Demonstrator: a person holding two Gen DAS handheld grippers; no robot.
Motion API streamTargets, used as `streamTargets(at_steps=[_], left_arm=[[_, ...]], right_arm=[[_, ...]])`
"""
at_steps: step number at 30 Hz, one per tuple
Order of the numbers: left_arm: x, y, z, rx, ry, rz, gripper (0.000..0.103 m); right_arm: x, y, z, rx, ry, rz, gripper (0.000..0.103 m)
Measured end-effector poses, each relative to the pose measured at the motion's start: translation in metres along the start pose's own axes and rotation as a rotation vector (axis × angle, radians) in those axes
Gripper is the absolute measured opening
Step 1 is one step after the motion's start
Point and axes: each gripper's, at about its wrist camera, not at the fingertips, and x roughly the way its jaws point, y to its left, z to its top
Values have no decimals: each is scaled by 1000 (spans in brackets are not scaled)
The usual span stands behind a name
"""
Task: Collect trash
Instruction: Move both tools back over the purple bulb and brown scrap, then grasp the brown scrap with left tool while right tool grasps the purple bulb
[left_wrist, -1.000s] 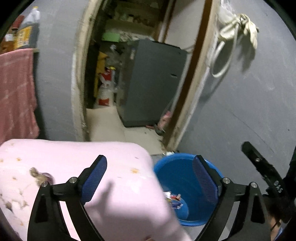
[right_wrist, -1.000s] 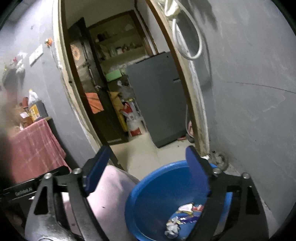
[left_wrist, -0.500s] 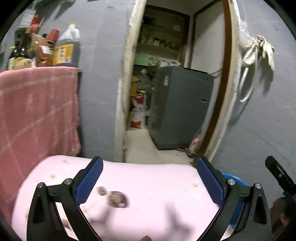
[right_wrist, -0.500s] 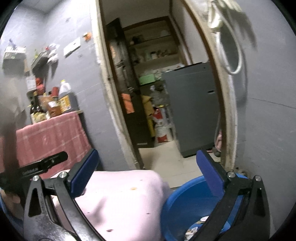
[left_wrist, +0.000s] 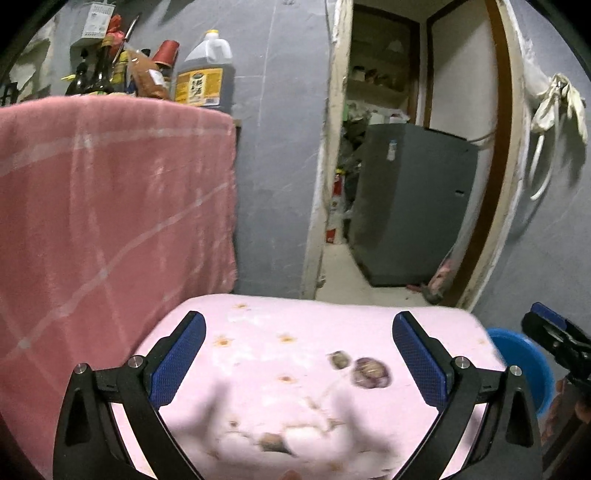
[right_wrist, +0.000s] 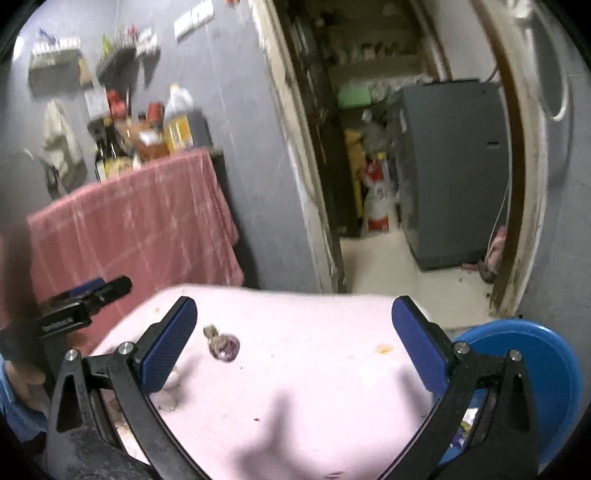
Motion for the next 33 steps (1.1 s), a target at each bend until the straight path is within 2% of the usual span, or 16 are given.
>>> streamTargets(at_steps=[7,11,16,22,25,30,33], left_arm=[[28,23,-11,15,109,71,99],[34,34,-16,-11,137,95,99],[41,44,-17,-37,161,103,99],[52,48,-16,-40,191,113,99],[58,50,-15,-47,201,107,99],[62,45,-16,-29,216,90,99],[64,39,-17,-7,229,76,99]], right_arm=[[53,30,-12,-93,216,-8,103],[80,40,-20,-111,323,22,101],[110,56,-26,-159,418,48,87],[133,72,-30,-209,469,63,73],[138,74,-30,-221,479,68,61],[135,71,-30,-219,483,96,36],[129,68,-31,-226,484,89,34]])
